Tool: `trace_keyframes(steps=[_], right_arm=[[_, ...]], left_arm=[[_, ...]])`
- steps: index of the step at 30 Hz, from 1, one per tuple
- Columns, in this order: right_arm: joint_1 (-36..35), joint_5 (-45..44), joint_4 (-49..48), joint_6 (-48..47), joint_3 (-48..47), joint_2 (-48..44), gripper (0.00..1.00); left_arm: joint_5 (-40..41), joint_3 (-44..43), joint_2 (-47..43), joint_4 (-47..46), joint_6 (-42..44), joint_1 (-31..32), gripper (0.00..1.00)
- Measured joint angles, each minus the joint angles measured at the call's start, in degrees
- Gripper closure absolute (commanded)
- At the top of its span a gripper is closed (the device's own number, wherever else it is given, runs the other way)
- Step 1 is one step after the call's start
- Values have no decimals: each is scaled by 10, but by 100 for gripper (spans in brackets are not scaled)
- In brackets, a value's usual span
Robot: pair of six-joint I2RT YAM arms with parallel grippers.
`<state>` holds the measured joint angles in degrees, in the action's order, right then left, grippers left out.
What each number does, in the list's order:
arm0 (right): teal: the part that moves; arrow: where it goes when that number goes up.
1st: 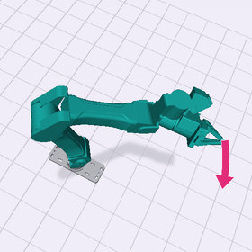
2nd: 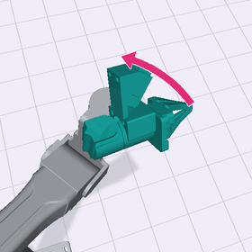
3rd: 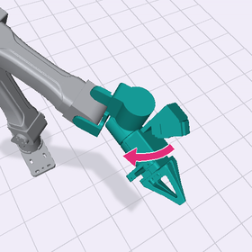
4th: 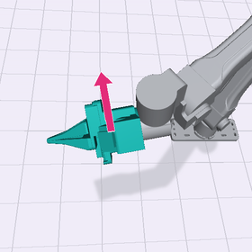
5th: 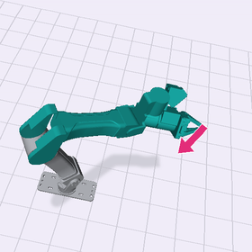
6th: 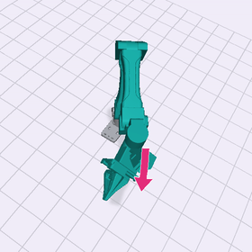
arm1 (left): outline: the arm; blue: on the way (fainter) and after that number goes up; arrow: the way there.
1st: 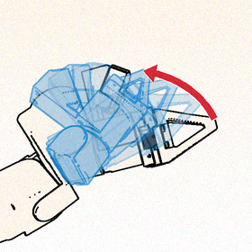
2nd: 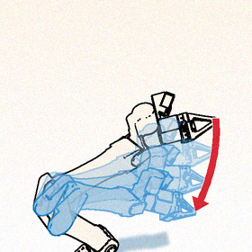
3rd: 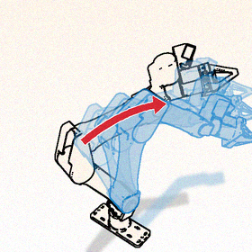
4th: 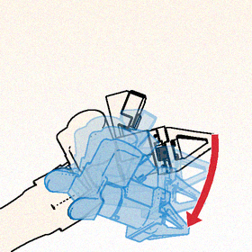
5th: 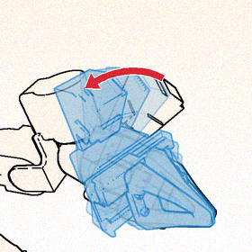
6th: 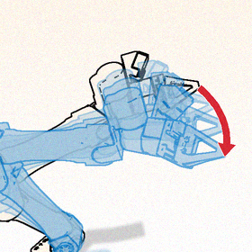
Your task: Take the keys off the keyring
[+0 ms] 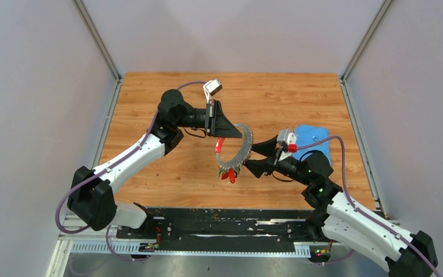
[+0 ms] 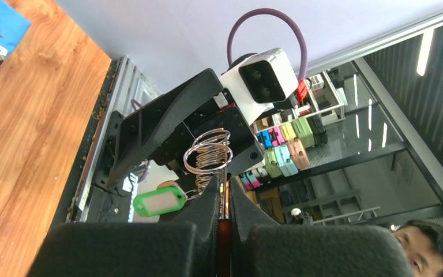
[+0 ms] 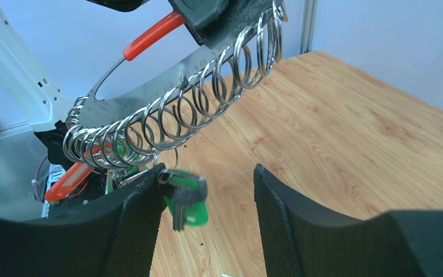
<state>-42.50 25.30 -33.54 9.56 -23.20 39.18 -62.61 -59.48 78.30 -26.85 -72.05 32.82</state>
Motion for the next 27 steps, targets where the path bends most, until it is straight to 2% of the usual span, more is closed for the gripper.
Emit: trace_keyframes(steps=[5,9,19,27], right_arm=[[-5,-1,-6,0,-5,6,42],[-6,-1,-12,0,-6,10,48],[-6,-7,16,0,-14,1,99],[-6,-10,99,-4,-41,-23,99]], left_arm=[[0,0,0,0,0,0,100],[0,0,0,0,0,0,100],[2,0,0,0,1,0,100],[7,0,0,0,16,-12,100]])
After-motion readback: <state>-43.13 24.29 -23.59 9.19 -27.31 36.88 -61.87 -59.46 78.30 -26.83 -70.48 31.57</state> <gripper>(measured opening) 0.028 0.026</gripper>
